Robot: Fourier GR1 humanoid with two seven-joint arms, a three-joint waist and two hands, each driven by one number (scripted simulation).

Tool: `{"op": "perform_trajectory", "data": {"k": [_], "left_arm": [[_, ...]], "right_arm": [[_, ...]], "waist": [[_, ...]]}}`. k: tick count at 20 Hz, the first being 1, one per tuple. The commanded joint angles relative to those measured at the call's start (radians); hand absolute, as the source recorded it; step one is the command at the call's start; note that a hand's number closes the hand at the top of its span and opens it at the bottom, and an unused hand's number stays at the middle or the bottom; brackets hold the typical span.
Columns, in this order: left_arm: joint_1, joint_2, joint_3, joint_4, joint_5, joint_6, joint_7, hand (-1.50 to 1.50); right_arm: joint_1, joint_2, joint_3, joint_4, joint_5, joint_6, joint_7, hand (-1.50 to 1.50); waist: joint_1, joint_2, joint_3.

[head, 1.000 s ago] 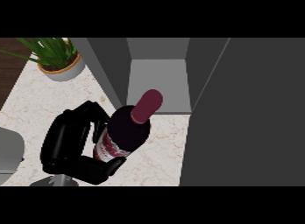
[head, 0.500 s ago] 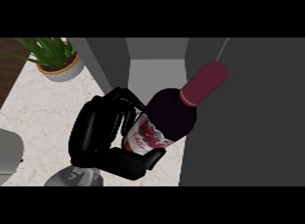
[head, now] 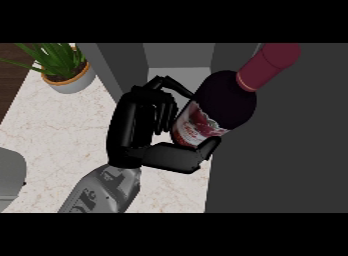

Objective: Pick up the wine, place it into the cabinet and close the cabinet

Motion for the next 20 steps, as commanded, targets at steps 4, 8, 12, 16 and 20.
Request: {"op": "perform_trajectory", "data": {"k": [4,8,12,16,20], "left_arm": [[-0.060,0.000,-0.045,0.135,0.010,0.066,-0.092,1.50],[-0.077,0.000,-0.054,0.153,0.009,0.112,-0.103,1.50],[-0.102,0.000,-0.034,0.225,0.077,0.126,-0.151,1.50],[-0.046,0.000,-0.021,0.251,0.141,0.094,-0.235,1.50],[-0.108,0.000,-0.005,0.329,0.204,0.112,-0.302,1.50]], "right_arm": [[0.064,0.000,-0.001,-0.121,-0.072,0.016,0.014,-1.50],[0.092,0.001,-0.046,-0.080,-0.122,0.056,-0.064,-1.50],[0.002,-0.019,-0.053,-0.137,-0.127,0.005,0.084,-1.50],[0.049,-0.004,-0.031,-0.143,-0.100,0.016,0.048,-1.50],[-0.045,-0.013,-0.040,-0.075,-0.102,0.000,0.076,-1.50]], "waist": [[-0.002,0.000,0.000],[-0.002,0.000,0.001],[-0.004,0.001,0.000],[-0.001,0.000,0.000],[0.001,0.002,-0.001]]}}
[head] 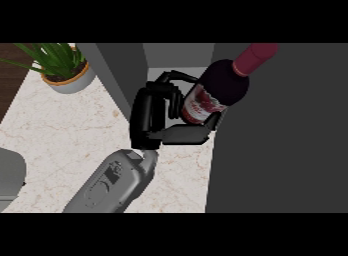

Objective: Pick up the wine, place it into the cabinet and close the cabinet

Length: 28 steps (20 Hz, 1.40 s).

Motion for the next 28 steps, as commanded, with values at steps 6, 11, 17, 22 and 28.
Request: {"op": "perform_trajectory", "data": {"k": [6,11,17,22,28], "left_arm": [[-0.031,0.000,0.009,0.175,-0.025,-0.018,-0.079,1.50],[0.040,0.000,-0.035,0.179,-0.061,0.005,-0.158,1.50],[-0.075,0.013,0.116,0.324,-0.003,-0.051,-0.214,1.50],[-0.042,0.000,0.117,0.371,0.046,-0.070,-0.302,1.50],[-0.136,0.026,0.194,0.484,0.060,-0.155,-0.291,1.50]], "right_arm": [[0.023,0.021,0.036,-0.107,-0.031,-0.013,0.042,-1.50],[-0.033,0.003,-0.025,-0.058,-0.078,-0.016,0.037,-1.50],[0.033,0.014,-0.011,-0.074,-0.069,0.011,-0.009,-1.50],[0.026,0.019,-0.011,-0.043,-0.061,0.012,-0.022,-1.50],[-0.004,0.039,0.029,-0.061,-0.019,-0.024,0.015,-1.50]], "waist": [[0.002,-0.001,0.000],[0.009,-0.001,0.000],[0.003,0.000,0.000],[0.004,0.001,0.000],[0.003,0.001,0.000]]}}
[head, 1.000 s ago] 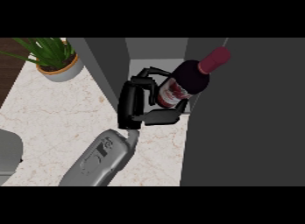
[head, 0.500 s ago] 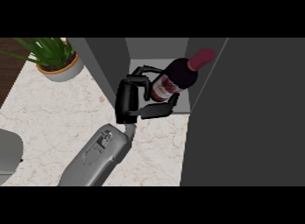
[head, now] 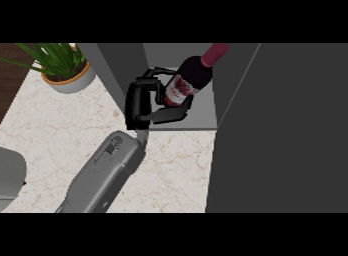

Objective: Pick up the wine, place it into the cabinet and close the cabinet

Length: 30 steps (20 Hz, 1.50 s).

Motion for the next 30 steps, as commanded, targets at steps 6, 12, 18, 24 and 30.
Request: {"op": "perform_trajectory", "data": {"k": [6,12,18,24,30], "left_arm": [[-0.134,0.014,0.117,0.196,0.043,-0.117,-0.008,1.50],[-0.219,-0.014,0.085,0.297,0.059,-0.039,0.002,1.50],[-0.306,-0.014,0.159,0.441,0.055,-0.088,-0.070,1.50],[-0.392,0.022,0.212,0.613,0.059,-0.104,-0.210,1.50],[-0.462,-0.014,0.252,0.689,0.067,-0.060,-0.257,1.50]], "right_arm": [[0.030,0.020,0.047,-0.098,-0.009,-0.017,0.034,-1.50],[0.070,0.001,-0.004,-0.119,-0.081,0.008,0.034,-1.50],[0.064,0.001,0.015,-0.151,-0.073,-0.002,0.065,-1.50],[0.004,-0.007,-0.046,-0.029,-0.103,0.023,-0.013,-1.50],[0.050,0.017,0.018,-0.089,-0.071,0.015,0.021,-1.50]], "waist": [[-0.001,0.000,0.000],[-0.008,0.000,0.000],[-0.011,0.001,0.000],[-0.019,0.010,0.000],[-0.026,0.008,0.000]]}}
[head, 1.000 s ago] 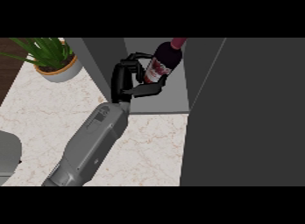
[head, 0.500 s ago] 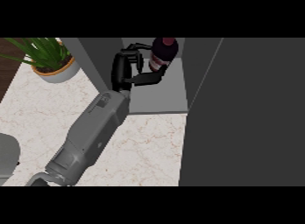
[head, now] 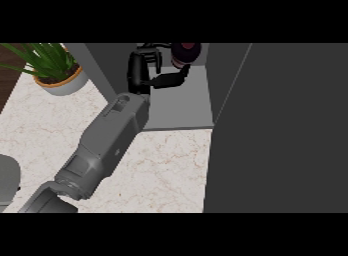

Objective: Pick up the wine, place it into the cabinet and close the cabinet

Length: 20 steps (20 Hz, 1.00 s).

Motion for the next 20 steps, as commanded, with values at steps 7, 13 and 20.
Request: {"op": "perform_trajectory", "data": {"k": [7,13,20], "left_arm": [[-0.083,-0.004,0.113,0.126,0.077,-0.041,-0.016,1.50],[-0.038,-0.004,0.158,0.170,0.113,-0.116,-0.101,1.50],[-0.098,0.009,0.174,0.214,0.100,-0.096,-0.092,1.50]], "right_arm": [[0.070,0.011,0.020,-0.072,-0.063,0.017,-0.004,-1.50],[-0.031,0.034,0.058,-0.043,-0.027,-0.045,0.028,-1.50],[0.016,0.006,0.022,-0.055,-0.076,0.018,-0.002,-1.50]], "waist": [[-0.011,0.004,0.000],[-0.017,0.011,-0.002],[-0.027,0.013,0.000]]}}
